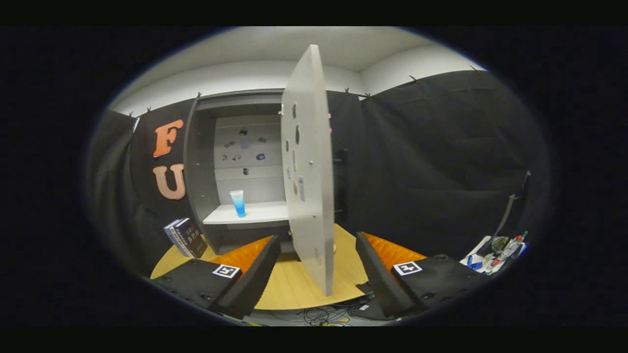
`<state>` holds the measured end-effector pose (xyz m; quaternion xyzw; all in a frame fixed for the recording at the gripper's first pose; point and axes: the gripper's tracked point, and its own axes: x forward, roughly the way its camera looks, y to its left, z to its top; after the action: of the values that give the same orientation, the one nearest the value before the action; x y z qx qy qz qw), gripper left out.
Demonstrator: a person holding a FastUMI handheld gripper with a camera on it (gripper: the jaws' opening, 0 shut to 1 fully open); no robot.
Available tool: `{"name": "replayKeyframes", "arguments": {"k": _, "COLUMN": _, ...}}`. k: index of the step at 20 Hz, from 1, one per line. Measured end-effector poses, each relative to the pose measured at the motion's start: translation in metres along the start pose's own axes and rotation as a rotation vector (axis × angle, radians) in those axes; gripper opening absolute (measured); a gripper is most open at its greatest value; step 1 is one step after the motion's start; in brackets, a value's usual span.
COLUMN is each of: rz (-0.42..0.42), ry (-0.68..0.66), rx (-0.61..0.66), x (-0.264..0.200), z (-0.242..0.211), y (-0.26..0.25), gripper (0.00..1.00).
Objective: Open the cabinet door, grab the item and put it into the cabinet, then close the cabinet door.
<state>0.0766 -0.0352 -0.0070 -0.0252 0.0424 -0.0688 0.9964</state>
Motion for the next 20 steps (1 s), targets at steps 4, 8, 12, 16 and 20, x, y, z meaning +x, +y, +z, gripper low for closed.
{"name": "replayKeyframes", "arguments": {"k": 4, "rz": -0.038, "ry": 0.011, "rx": 0.021, "x": 0.01, "z": -0.005, "y": -0.049, "gripper": 0.99}}
{"name": "replayKeyframes", "arguments": {"k": 8, "rz": -0.051, "ry": 0.036, "rx": 0.025, "x": 0.041, "z": -0.024, "y": -0.076, "gripper": 0.97}}
{"name": "replayKeyframes", "arguments": {"k": 12, "rz": -0.018, "ry": 0.066, "rx": 0.031, "x": 0.07, "z": -0.043, "y": -0.077, "gripper": 0.97}}
{"name": "replayKeyframes", "arguments": {"k": 16, "rz": 0.028, "ry": 0.084, "rx": 0.02, "x": 0.082, "z": -0.052, "y": -0.069, "gripper": 0.98}}
{"name": "replayKeyframes", "arguments": {"k": 20, "rz": 0.048, "ry": 0.079, "rx": -0.003, "x": 0.094, "z": -0.051, "y": -0.059, "gripper": 0.97}}
